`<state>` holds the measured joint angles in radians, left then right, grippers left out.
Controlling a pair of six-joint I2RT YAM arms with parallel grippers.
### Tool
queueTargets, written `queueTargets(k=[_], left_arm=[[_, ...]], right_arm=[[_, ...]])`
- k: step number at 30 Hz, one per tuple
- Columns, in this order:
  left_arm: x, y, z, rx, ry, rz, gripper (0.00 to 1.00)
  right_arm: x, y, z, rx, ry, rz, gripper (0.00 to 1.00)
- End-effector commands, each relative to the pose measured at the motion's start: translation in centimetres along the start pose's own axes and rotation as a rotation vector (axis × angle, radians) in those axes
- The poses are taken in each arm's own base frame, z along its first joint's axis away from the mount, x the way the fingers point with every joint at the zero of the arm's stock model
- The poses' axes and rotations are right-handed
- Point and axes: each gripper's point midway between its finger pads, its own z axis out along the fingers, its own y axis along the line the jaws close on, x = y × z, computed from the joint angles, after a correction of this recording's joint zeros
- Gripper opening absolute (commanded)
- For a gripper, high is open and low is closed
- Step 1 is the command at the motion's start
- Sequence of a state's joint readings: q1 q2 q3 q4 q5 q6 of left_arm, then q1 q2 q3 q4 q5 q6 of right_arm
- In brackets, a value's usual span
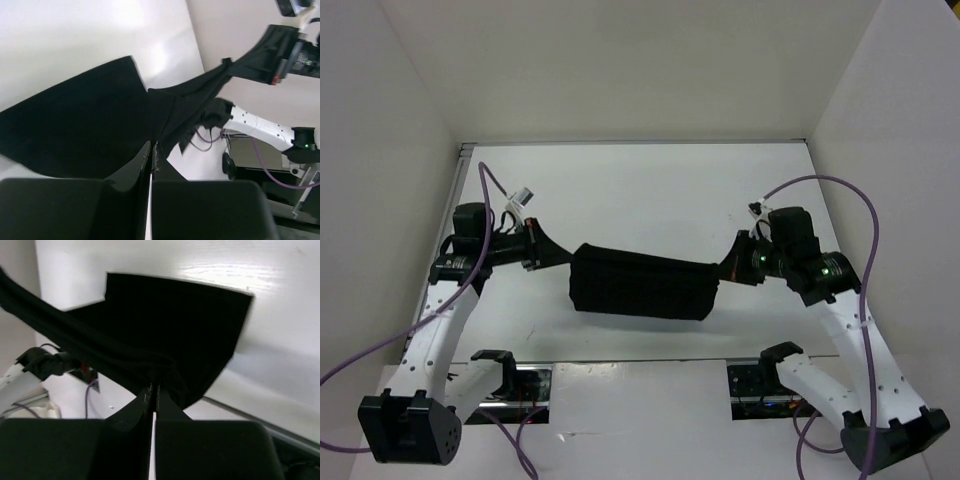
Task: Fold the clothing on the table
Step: Fold the skirt
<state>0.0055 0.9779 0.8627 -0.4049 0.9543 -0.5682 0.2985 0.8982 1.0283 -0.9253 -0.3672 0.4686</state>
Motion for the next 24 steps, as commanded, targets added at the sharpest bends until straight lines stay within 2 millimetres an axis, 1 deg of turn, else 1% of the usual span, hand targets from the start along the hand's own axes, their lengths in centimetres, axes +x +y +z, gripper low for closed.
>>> queueTargets(k=[1,2,3,4,5,6,7,9,10,11,12,13,14,15,16,17,18,19,20,21,22,23,24], left_arm=[[1.0,1.4,-0.7,-0.076,-0.026,-0.007,0.00],[0.7,1.7,-0.5,-0.086,-0.030,-0.018,0.00],[0.0,2.3,0.1,-0.087,-0.028,-0.022,0.00],[-1.3,1.9,0.2,-0.080,-0.042,0.001,0.00],[-2.7,2.9,1.0,-0.096,-0.053,-0.006,0.00],[-3.8,3.2,1.3,-0.107,-0.066,0.003,0.00],[-6.0,3.9,2.0,-0.128,-0.081,0.006,0.00],[-8.8,4.4,3.0,-0.130,-0.102,0.040,0.00],[-10.0,4.7,3.6,-0.129,-0.104,0.044,0.00],[-12.2,5.5,4.7,-0.132,-0.099,0.045,0.00],[-13.5,5.8,5.2,-0.131,-0.100,0.063,0.00],[-14.8,6.0,5.7,-0.129,-0.104,0.069,0.00],[-15.3,7.4,7.1,-0.134,-0.077,0.042,0.00],[-16.6,7.3,7.4,-0.129,-0.087,0.057,0.00],[-18.9,6.2,7.5,-0.112,-0.120,0.082,0.00],[-20.3,5.3,7.5,-0.094,-0.152,0.111,0.00],[-21.3,4.3,7.2,-0.083,-0.171,0.126,0.00],[-23.4,2.2,6.6,-0.060,-0.211,0.185,0.00],[-23.8,1.6,6.5,-0.055,-0.205,0.199,0.01],[-24.4,0.6,6.1,-0.051,-0.214,0.226,0.01],[-24.7,0.1,5.8,-0.051,-0.217,0.243,0.01],[-24.6,0.2,5.8,-0.052,-0.216,0.251,0.02],[-24.2,0.2,5.7,-0.054,-0.212,0.245,0.02]], right_arm=[[1.0,0.6,-2.1,-0.011,-0.025,0.074,0.00],[0.1,0.6,-2.4,0.011,-0.046,0.055,0.00],[-0.4,0.5,-2.1,0.025,-0.044,0.043,0.00],[-1.7,0.7,-1.7,0.028,-0.067,0.019,0.00],[-3.2,0.2,-0.6,0.065,-0.067,-0.008,0.00],[-4.2,0.0,0.2,0.081,-0.077,-0.027,0.00],[-6.5,-0.2,1.9,0.104,-0.093,-0.058,0.00],[-9.1,-0.9,3.9,0.151,-0.117,-0.097,0.00],[-12.1,-0.2,4.0,0.147,-0.178,-0.120,0.00],[-13.0,-1.1,6.3,0.178,-0.138,-0.140,0.00],[-14.5,-1.7,6.9,0.213,-0.150,-0.146,0.00],[-17.7,-0.6,6.2,0.211,-0.215,-0.170,0.00],[-18.9,-1.4,8.0,0.243,-0.194,-0.186,0.00],[-20.4,-1.6,7.9,0.264,-0.216,-0.190,0.00],[-23.7,-0.9,6.2,0.284,-0.299,-0.201,0.00],[-25.1,-0.8,5.7,0.293,-0.327,-0.197,0.00],[-27.8,0.3,4.7,0.282,-0.382,-0.216,0.00],[-28.9,0.6,3.7,0.282,-0.409,-0.226,0.00],[-29.6,0.7,2.9,0.286,-0.426,-0.221,0.00],[-31.0,2.2,1.1,0.265,-0.485,-0.245,0.00],[-31.1,2.4,0.7,0.263,-0.492,-0.246,0.00],[-31.0,2.6,0.7,0.250,-0.487,-0.249,0.00],[-30.5,2.9,0.1,0.241,-0.486,-0.261,0.00]])
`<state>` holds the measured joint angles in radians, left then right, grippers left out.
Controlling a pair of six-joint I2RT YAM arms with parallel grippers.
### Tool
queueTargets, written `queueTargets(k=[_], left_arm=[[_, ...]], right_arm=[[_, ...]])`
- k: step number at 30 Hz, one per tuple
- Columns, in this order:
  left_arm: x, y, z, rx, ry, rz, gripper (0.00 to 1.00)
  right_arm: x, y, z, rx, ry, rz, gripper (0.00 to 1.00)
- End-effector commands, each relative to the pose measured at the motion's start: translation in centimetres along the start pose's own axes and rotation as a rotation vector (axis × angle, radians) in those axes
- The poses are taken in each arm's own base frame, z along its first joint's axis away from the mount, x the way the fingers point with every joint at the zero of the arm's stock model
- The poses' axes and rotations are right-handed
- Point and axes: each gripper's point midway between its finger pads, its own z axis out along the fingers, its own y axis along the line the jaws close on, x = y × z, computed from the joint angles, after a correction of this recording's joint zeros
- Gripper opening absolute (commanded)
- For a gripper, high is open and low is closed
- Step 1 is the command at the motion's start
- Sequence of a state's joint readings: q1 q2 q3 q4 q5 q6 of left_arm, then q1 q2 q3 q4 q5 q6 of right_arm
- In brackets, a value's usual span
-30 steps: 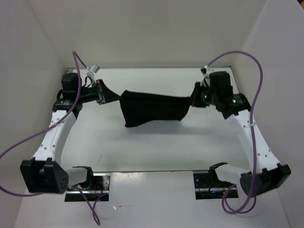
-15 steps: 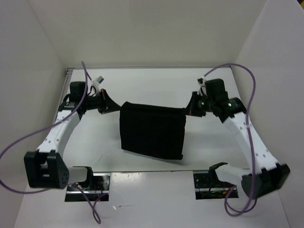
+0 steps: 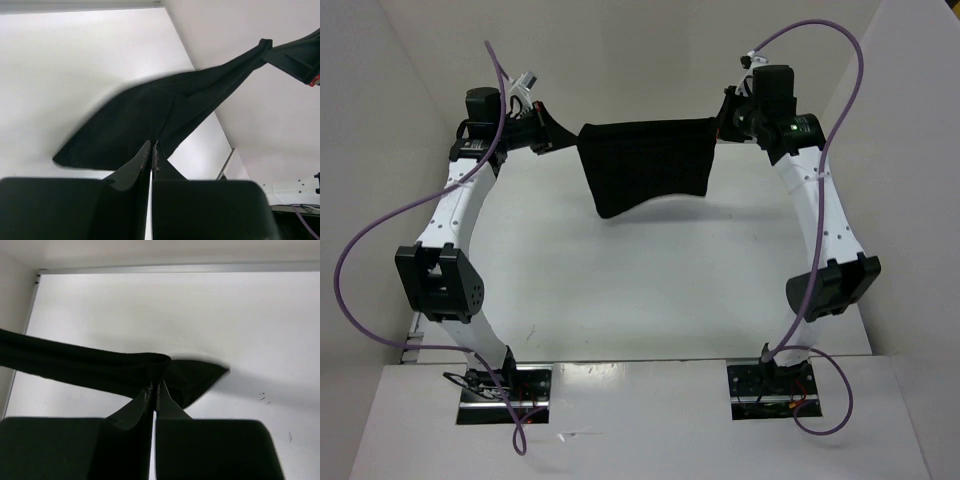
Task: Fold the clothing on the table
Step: Fold the skirt
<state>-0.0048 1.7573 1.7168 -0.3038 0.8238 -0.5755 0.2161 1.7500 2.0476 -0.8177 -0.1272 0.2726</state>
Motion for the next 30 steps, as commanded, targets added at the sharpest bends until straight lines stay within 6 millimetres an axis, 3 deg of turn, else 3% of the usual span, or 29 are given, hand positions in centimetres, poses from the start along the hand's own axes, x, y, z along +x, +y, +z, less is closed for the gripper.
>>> queueTargets(k=[1,2,3,5,6,7,8,9,10,11,13,14,15,17,18,21,25,30], left_arm=[[-1.8,-2.3,-2.3,0.007,-0.069,0.109,0.02],[0.0,-0.7,-1.8,-0.003,-0.049,0.083,0.02],[0.8,-0.5,-2.1,-0.014,-0.050,0.078,0.02],[3.3,1.5,-1.7,-0.036,-0.007,0.033,0.02],[6.6,3.2,-1.2,-0.055,0.048,-0.026,0.02],[8.2,4.0,-1.3,-0.063,0.066,-0.039,0.02],[10.4,4.9,-0.9,-0.071,0.105,-0.074,0.02],[12.3,5.7,-1.0,-0.084,0.130,-0.105,0.02],[16.4,7.3,-1.2,-0.115,0.190,-0.180,0.02],[18.5,8.1,-1.4,-0.132,0.222,-0.219,0.02],[21.5,8.3,-2.4,-0.164,0.266,-0.265,0.02],[23.8,8.5,-3.4,-0.187,0.290,-0.287,0.02],[25.0,8.6,-4.1,-0.212,0.313,-0.306,0.02],[26.1,8.0,-5.3,-0.229,0.325,-0.311,0.02],[27.4,7.8,-6.0,-0.244,0.356,-0.347,0.02],[27.6,7.6,-6.7,-0.272,0.352,-0.344,0.02],[25.7,8.2,-5.6,-0.276,0.331,-0.322,0.02],[22.9,8.4,-3.3,-0.243,0.288,-0.319,0.02]], right_arm=[[-2.6,-1.2,-3.9,0.050,-0.094,-0.055,0.00],[-2.1,-1.1,-3.7,0.034,-0.092,-0.056,0.00],[0.7,-1.7,-3.1,0.036,-0.032,-0.037,0.00],[3.6,-2.0,-2.6,0.020,0.026,-0.005,0.00],[7.2,-2.9,-2.1,0.027,0.092,0.023,0.00],[9.2,-2.9,-1.9,0.009,0.133,0.040,0.00],[13.7,-4.1,-1.2,0.022,0.226,0.057,0.00],[16.0,-4.0,-1.3,0.017,0.276,0.077,0.00],[17.5,-3.6,-2.1,0.007,0.299,0.098,0.00],[22.1,-3.3,-2.4,-0.001,0.400,0.108,0.00],[24.8,-2.3,-4.3,-0.003,0.435,0.143,0.00],[27.8,-1.9,-5.1,-0.003,0.499,0.146,0.00],[29.0,-1.5,-6.1,-0.002,0.528,0.158,0.00],[28.6,0.7,-7.8,-0.027,0.511,0.179,0.00],[29.4,1.0,-8.5,-0.024,0.541,0.181,0.00],[29.6,0.7,-9.0,0.016,0.558,0.189,0.00],[30.8,-0.4,-8.4,0.076,0.593,0.182,0.00],[30.6,-1.3,-7.4,0.149,0.592,0.183,0.00]])
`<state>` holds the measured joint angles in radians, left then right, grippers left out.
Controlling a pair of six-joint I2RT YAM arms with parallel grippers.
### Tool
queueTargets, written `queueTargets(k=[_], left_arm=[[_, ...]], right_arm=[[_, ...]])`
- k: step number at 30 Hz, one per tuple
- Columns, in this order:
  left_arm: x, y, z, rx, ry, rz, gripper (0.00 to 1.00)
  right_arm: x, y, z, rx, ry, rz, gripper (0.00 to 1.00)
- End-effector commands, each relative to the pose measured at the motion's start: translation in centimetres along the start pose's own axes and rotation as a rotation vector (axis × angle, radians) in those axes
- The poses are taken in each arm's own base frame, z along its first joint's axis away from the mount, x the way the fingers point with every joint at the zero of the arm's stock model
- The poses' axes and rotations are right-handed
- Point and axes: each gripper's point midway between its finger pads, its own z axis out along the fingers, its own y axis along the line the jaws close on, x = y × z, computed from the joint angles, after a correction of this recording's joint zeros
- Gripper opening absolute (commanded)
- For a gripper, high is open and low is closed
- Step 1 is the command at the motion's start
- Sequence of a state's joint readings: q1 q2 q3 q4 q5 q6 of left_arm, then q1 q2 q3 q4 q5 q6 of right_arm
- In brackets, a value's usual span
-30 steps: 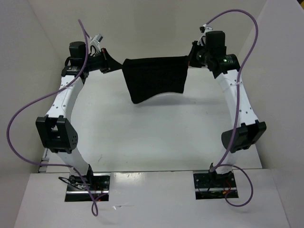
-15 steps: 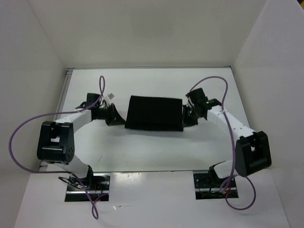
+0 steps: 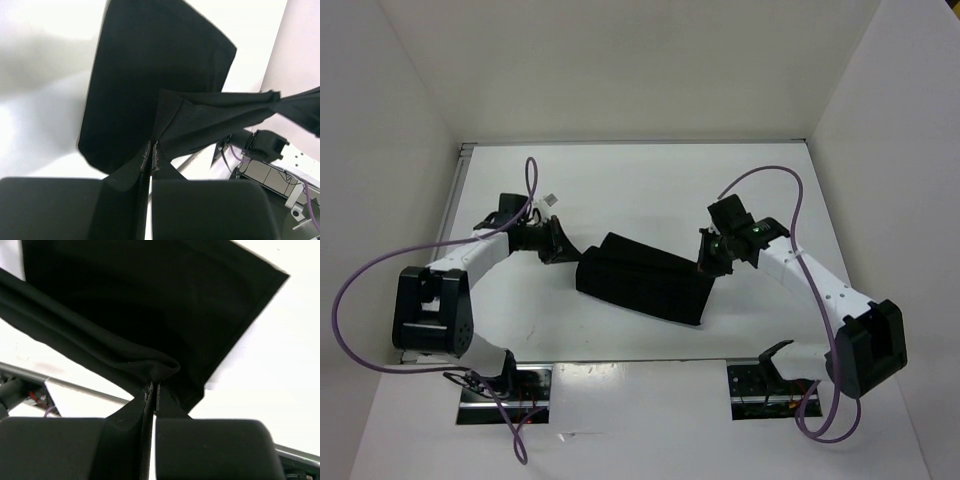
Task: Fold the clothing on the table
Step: Fold the skirt
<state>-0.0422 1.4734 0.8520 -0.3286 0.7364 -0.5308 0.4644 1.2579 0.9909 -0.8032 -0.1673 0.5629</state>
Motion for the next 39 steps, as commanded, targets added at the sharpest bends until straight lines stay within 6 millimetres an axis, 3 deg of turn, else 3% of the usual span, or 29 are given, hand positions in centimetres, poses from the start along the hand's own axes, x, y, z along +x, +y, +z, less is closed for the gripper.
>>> queueTargets(k=[1,6,13,21,24,34,39], left_arm=[[-3.6,-1.2,0.7,0.017,-0.073,0.063,0.02],[-5.8,-2.1,2.2,0.013,-0.088,0.099,0.04],[-6.0,-1.7,5.1,-0.019,-0.051,0.107,0.04],[-6.2,-1.5,7.7,-0.052,-0.029,0.118,0.04],[-6.4,-0.8,8.2,-0.075,-0.031,0.099,0.04],[-8.2,-1.3,9.4,-0.101,-0.050,0.109,0.04],[-8.2,-0.7,9.8,-0.119,-0.040,0.097,0.04]], right_arm=[[-0.5,-1.2,-0.6,0.093,-0.011,0.028,0.00],[-0.3,-2.9,-0.5,0.197,-0.009,0.090,0.00],[0.0,-4.3,-0.5,0.284,-0.014,0.160,0.00],[-0.4,-5.2,1.5,0.360,-0.012,0.194,0.00],[-0.7,-5.4,2.1,0.379,-0.005,0.192,0.00],[-2.7,-5.9,4.4,0.460,-0.004,0.165,0.00],[-4.0,-6.0,5.5,0.490,-0.015,0.150,0.00]])
